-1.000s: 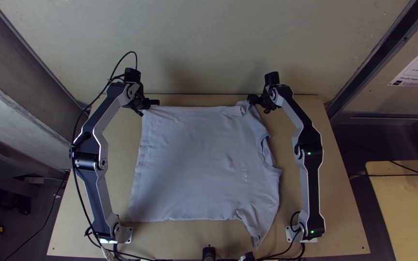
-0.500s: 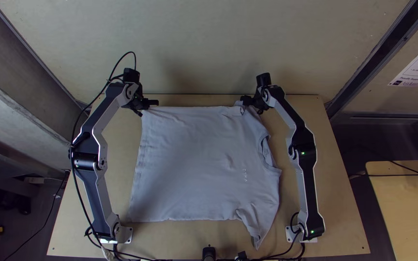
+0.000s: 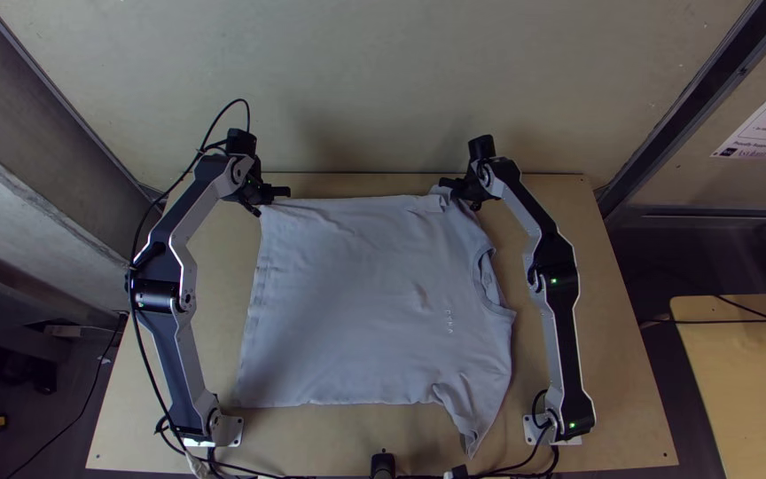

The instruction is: Fold the t-shirt

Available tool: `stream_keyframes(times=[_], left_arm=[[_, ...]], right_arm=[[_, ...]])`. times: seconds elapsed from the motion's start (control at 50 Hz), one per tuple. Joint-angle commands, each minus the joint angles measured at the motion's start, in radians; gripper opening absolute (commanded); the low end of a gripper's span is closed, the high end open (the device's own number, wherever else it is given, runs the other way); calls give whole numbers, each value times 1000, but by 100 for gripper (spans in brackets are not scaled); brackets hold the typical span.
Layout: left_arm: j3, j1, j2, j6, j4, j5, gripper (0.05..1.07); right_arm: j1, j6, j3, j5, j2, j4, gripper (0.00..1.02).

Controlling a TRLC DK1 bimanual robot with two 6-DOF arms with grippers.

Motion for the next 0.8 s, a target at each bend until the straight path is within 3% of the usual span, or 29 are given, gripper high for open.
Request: stream_keyframes(times=[0.0, 0.42, 0.62, 0.78], left_arm=[[-39, -2, -38, -38, 5, -6, 8], [-172, -16, -34, -96, 116, 23, 8], [-123, 19, -46, -185, 125, 102, 8], [-94, 45, -74, -177, 114, 115, 8]], right_arm=[[-27, 19, -8, -3, -54, -41, 2], [-73, -24, -70, 10, -149, -131, 2], [-70, -33, -123, 11, -206, -147, 2], [-64, -36, -184, 11, -258, -147, 2]])
